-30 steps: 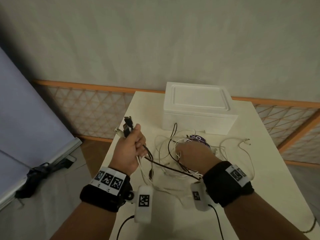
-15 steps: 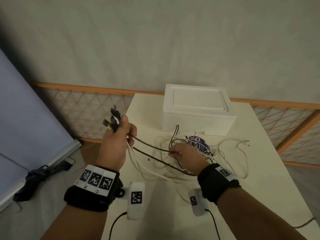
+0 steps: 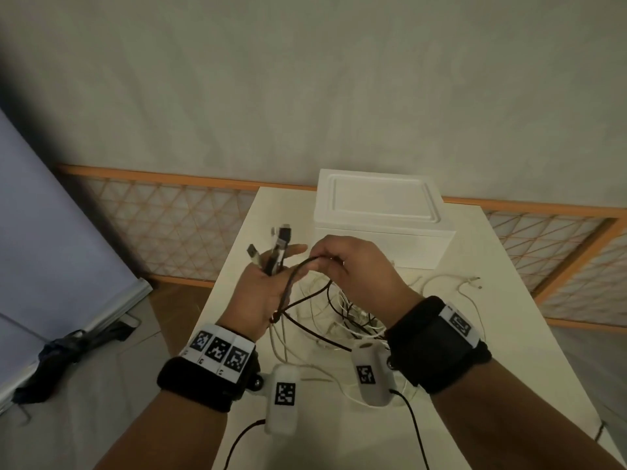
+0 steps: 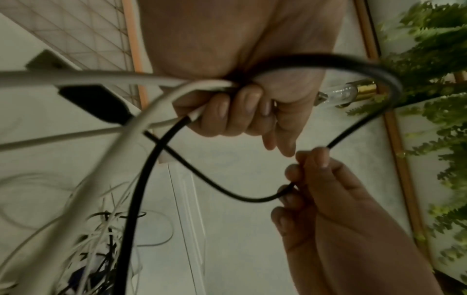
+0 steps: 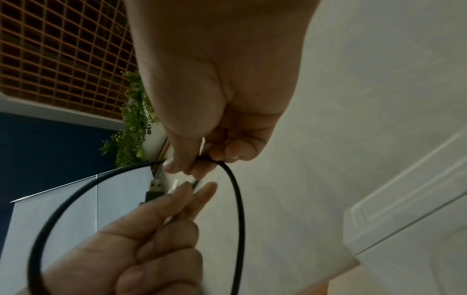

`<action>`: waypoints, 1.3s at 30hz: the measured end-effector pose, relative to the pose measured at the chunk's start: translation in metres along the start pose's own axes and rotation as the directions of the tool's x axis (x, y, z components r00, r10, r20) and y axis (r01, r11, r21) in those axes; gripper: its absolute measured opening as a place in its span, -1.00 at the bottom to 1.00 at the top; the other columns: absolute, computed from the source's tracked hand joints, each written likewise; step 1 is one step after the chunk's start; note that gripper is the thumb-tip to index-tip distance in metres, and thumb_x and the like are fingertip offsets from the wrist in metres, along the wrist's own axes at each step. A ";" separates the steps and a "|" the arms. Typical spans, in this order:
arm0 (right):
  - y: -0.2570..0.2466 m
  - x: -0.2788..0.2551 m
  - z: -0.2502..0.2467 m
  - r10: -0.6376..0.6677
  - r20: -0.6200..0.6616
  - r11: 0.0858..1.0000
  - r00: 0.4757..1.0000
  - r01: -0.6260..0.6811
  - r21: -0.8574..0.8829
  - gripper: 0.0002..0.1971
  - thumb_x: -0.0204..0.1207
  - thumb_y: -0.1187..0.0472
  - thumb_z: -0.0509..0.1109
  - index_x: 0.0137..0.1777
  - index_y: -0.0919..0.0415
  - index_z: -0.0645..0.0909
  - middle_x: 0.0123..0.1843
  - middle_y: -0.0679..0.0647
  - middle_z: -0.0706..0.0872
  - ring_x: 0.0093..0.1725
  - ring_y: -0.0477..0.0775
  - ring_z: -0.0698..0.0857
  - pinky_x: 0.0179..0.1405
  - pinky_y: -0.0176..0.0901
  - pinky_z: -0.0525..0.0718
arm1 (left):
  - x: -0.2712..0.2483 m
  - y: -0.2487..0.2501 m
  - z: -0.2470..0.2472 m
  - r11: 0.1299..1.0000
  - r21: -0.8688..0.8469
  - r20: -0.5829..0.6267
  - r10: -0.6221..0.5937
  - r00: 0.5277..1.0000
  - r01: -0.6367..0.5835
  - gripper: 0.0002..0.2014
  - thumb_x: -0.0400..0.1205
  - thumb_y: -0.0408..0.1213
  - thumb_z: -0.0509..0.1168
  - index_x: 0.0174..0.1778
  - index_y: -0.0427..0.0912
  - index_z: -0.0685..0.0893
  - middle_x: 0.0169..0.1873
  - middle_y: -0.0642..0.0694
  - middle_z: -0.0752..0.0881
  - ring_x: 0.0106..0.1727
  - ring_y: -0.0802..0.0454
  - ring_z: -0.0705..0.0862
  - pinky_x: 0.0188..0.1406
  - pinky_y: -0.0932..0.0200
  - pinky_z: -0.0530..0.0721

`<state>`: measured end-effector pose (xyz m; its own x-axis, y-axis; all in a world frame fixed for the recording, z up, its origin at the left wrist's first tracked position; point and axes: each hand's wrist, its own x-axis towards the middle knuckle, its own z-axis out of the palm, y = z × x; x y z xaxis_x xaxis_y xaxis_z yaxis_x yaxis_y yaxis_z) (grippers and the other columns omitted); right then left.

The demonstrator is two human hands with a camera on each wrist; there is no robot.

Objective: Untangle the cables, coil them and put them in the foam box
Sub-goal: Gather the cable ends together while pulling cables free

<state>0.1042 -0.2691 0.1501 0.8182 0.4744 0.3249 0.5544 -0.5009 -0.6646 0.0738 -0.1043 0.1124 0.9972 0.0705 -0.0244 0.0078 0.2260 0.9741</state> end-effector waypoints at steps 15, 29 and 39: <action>0.023 -0.008 0.003 0.180 0.090 0.977 0.980 -0.168 -0.128 -0.78 0.54 -0.07 0.38 -0.12 0.07 0.68 -0.33 -0.08 0.66 -0.33 -0.17 0.56 -0.28 -0.28 0.48 | -0.002 0.001 0.003 0.950 -0.294 0.013 0.119 0.993 -0.110 -0.70 0.57 -0.08 0.26 -0.48 -0.06 0.59 -0.66 0.08 0.31 -0.66 0.16 0.17 -0.58 0.15 0.06; 0.062 -0.062 -0.046 0.564 -0.031 0.652 0.825 -0.468 -0.596 -0.66 0.44 0.25 0.31 0.21 0.08 0.66 0.24 0.06 0.65 0.24 0.14 0.62 0.29 0.00 0.58 | -0.010 -0.033 -0.016 0.958 0.258 -0.279 -0.053 0.959 0.128 -0.96 0.56 -0.27 0.45 -0.16 -0.07 0.71 -0.35 -0.37 0.69 -0.12 -0.60 0.48 -0.07 -0.26 0.63; -0.005 -0.044 0.056 0.282 0.425 0.918 0.860 -0.371 0.141 -0.33 0.32 0.21 0.56 0.41 0.08 0.36 0.03 0.02 0.73 -0.05 -0.08 0.70 -0.03 -0.22 0.64 | -0.029 -0.019 0.012 0.908 -0.411 -0.014 -0.098 0.995 0.083 -0.43 0.65 0.05 0.08 -0.67 -0.16 0.35 -0.63 -0.13 0.43 -0.55 -0.03 0.42 -0.45 0.15 0.52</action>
<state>0.0571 -0.2468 0.1010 0.7954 0.5741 -0.1942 0.1836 -0.5337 -0.8255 0.0458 -0.1224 0.0971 0.9905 0.0620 -0.1229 0.0598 0.6101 0.7901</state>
